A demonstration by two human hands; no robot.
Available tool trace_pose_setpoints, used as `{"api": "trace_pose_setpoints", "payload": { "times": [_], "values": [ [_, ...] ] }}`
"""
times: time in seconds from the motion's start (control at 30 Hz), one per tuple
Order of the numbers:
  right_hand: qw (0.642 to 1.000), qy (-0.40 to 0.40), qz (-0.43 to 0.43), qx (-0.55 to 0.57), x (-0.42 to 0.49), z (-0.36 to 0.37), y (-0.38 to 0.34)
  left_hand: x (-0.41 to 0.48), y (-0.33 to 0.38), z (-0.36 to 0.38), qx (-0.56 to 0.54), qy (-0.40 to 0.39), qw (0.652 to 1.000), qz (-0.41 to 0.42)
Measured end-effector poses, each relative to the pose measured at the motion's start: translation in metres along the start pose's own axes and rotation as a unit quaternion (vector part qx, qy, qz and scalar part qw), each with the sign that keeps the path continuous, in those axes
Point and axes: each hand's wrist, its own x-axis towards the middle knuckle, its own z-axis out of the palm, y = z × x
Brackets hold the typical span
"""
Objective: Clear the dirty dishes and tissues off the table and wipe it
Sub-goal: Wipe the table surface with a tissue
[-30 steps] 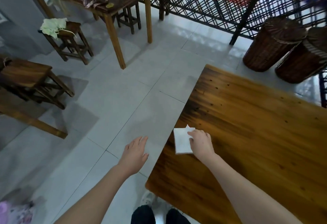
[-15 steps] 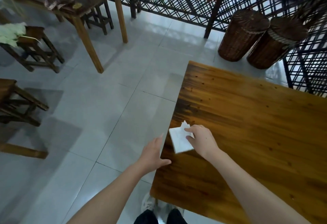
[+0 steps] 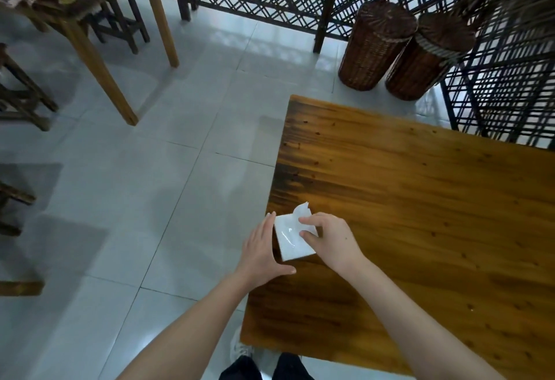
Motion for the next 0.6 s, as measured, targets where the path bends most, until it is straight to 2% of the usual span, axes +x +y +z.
{"api": "trace_pose_setpoints", "payload": {
  "times": [0.27,0.6],
  "values": [
    [1.0,-0.019,0.021,0.007,-0.006,0.006,0.014,0.002,-0.007,0.011,0.024,0.012,0.995,0.095],
    [0.995,-0.013,0.077,0.055,-0.007,0.014,0.029,0.007,-0.007,0.019,0.03,0.021,0.996,0.077]
  ]
}}
